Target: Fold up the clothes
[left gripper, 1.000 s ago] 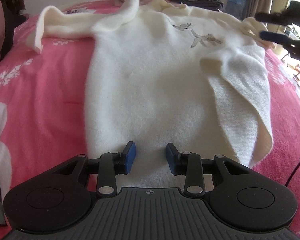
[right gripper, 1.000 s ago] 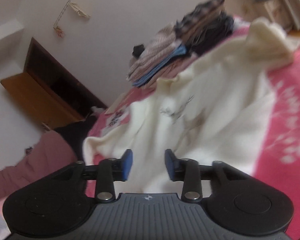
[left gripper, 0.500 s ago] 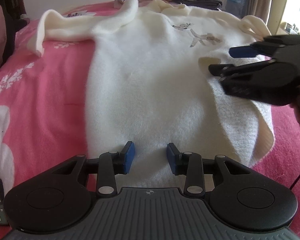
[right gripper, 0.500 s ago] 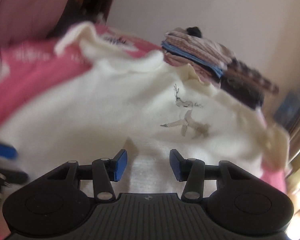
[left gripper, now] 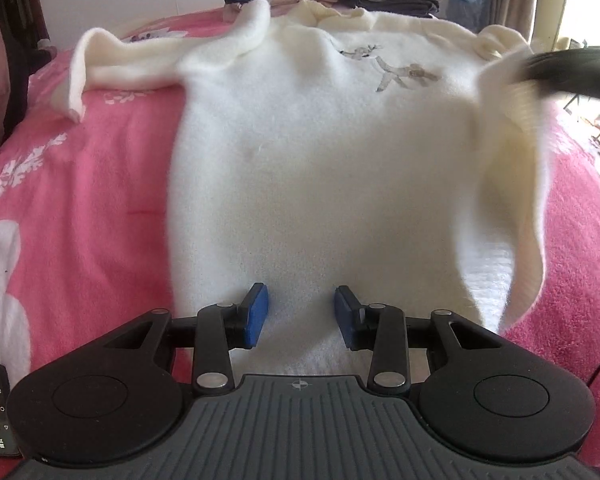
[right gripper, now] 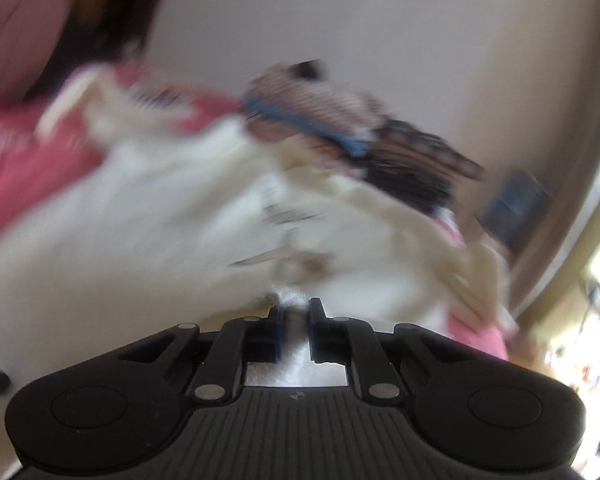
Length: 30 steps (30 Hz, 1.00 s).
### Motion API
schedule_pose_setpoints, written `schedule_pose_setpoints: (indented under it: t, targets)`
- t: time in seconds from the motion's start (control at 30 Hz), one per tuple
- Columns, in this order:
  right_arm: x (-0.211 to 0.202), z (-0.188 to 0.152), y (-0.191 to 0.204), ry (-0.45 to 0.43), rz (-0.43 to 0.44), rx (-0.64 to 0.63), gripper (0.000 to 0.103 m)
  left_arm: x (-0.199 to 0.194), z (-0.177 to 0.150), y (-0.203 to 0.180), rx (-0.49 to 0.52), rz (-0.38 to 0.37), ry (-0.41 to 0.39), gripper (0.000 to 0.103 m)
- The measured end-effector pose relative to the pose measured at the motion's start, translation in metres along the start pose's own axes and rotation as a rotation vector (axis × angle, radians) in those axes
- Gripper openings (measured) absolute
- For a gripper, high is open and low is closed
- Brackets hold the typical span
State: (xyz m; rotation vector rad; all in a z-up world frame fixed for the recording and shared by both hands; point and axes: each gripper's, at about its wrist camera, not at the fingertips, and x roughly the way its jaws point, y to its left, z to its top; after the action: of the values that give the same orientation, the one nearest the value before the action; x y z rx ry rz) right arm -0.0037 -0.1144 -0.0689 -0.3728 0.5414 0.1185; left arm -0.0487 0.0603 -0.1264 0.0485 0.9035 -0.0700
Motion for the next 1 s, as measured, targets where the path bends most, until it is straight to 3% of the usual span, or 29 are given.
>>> schedule_pose_setpoints:
  t: [0.13, 0.27, 0.4, 0.47, 0.5, 0.6, 0.73, 0.87, 1.0]
  targets:
    - [-0.063, -0.015, -0.058, -0.014, -0.079, 0.147, 0.01, -0.001, 0.0, -0.001, -0.006, 0.002, 0.0, 0.037]
    - [-0.098, -0.054, -0.095, 0.081, -0.147, 0.25, 0.008, -0.003, 0.0, -0.005, 0.017, 0.011, 0.001, 0.038]
    - [-0.065, -0.116, -0.099, 0.272, -0.165, 0.318, 0.006, -0.004, -0.001, -0.007, 0.042, 0.026, -0.002, 0.038]
    - [-0.044, -0.149, -0.103, 0.351, -0.136, 0.398, 0.006, -0.006, -0.001, -0.007, 0.053, 0.032, -0.003, 0.039]
    - [-0.044, -0.155, -0.106, 0.33, -0.125, 0.44, 0.006, -0.007, -0.002, -0.006, 0.059, 0.035, -0.003, 0.039]
    - [-0.053, -0.148, -0.111, 0.316, -0.106, 0.438, 0.007, -0.014, -0.005, -0.002, 0.076, 0.055, -0.004, 0.04]
    - [-0.062, -0.154, -0.124, 0.392, -0.052, 0.488, 0.011, -0.034, -0.014, 0.01, 0.066, 0.062, 0.002, 0.041]
    - [-0.086, -0.172, -0.155, 0.379, 0.049, 0.697, 0.014, -0.049, -0.027, 0.034, -0.029, 0.037, 0.053, 0.042]
    - [-0.088, -0.176, -0.179, 0.328, 0.163, 0.892, 0.025, -0.064, -0.04, 0.054, -0.117, -0.021, 0.077, 0.042]
